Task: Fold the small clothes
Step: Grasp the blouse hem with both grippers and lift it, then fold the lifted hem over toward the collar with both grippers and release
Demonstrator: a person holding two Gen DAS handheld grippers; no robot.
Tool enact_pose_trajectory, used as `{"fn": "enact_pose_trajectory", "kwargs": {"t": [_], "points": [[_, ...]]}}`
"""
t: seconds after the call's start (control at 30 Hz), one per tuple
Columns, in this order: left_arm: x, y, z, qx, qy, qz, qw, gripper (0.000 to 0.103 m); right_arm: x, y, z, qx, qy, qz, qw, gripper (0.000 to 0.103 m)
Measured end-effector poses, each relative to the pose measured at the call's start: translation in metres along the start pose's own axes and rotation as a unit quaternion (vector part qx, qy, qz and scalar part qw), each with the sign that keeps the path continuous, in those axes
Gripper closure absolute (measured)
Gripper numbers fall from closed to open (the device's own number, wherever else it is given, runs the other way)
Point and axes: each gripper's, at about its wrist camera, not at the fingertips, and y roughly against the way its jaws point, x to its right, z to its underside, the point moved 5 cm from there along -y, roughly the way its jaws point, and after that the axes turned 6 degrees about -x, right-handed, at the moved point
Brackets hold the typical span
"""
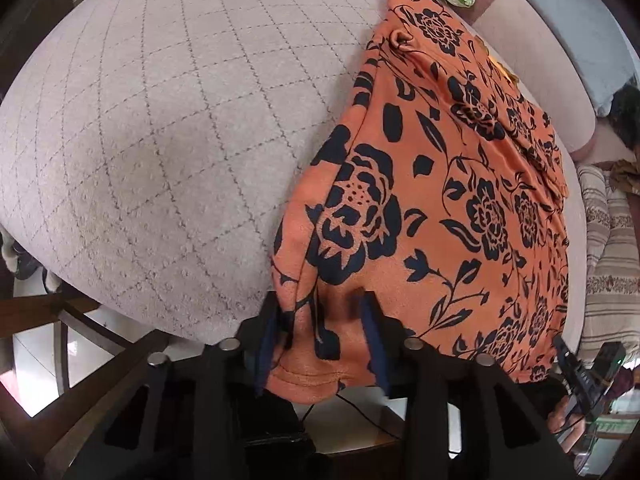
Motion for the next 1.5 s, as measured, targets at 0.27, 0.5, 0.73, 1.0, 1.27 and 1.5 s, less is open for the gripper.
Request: {"fn": "enact_pose_trajectory", "kwargs": {"t": [0.27, 0.5, 0.73, 1.0, 1.27, 1.5], "points": [[0.031, -0.009, -0.006, 0.006, -0.033, -0.037, 0.9988, 0.069, 0.007, -0.005, 0.003, -0.021, -0.018, 0.011, 1.0, 0.07], [0.032, -0.007, -0.007, 0.011, -0.03, -0.012, 0.9994, 0.093, -0.013, -0.011, 0.009, -0.037, 0.051, 0.038, 0.997, 0.091], [0.044, 0.015, -0.021, 0.014, -0.035, 0.07, 0.9968, 0.094, -0.031, 0.013, -0.019, -0.013, 0.039, -0.088, 0.995, 0.092], [0.071, 0.056, -0.081, 0.044, -0.046, 0.111, 0.9918, 0.094, -0.047, 0.016, -0.102, 0.05, -0.019, -0.213, 0.976, 0.092], [0.098, 0.06, -0.231, 0.081, -0.001, 0.124, 0.989, 0.094, -0.015, -0.025, -0.242, 0.135, -0.116, -0.229, 0.957, 0.092], [0.102, 0.01, -0.324, 0.138, 0.064, 0.09, 0.9842, 0.084, 0.03, -0.088, -0.319, 0.172, -0.215, -0.202, 0.94, 0.082]]}}
